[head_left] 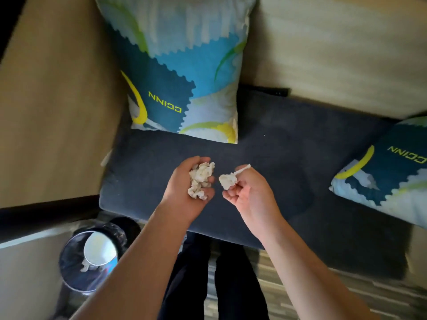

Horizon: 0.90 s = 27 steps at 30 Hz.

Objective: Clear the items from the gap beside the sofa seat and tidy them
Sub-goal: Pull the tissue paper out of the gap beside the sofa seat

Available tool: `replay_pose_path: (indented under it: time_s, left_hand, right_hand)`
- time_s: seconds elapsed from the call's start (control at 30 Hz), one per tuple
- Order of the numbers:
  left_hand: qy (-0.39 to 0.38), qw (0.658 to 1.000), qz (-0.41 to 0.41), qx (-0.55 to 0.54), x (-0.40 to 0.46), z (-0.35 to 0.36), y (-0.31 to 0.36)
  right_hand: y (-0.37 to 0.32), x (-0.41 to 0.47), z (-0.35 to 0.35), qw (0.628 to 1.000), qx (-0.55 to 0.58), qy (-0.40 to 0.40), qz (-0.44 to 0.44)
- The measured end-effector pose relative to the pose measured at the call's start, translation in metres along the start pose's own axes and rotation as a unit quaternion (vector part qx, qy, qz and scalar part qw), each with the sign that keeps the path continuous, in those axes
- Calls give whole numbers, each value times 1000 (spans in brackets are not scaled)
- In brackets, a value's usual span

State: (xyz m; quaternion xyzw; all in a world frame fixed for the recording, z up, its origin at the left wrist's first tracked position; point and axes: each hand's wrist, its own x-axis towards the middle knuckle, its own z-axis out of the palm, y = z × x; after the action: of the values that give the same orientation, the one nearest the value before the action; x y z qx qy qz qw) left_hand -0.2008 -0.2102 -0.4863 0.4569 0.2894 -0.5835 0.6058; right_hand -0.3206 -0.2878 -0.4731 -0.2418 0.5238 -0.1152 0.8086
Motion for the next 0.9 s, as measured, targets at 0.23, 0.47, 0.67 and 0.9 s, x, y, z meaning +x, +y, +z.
replay_pose_path:
  time_s: [0.23,0.47,0.67,0.9]
  left_hand:
    - [0,987,86,-132,-57,-57,10]
    - [55,955,122,-265,-130,-139,-18]
    - [89,897,171,-397,-178,-255,-61]
    - [74,860,201,-463,-216,-361,-85]
  right_hand:
    - [14,-36,70,983,-123,-126,48]
    - [52,-56,84,951,-204,-203,116]
    - [137,-85,89,911,-303,-199,196]
    - [251,-115,133,855,-413,-213,228]
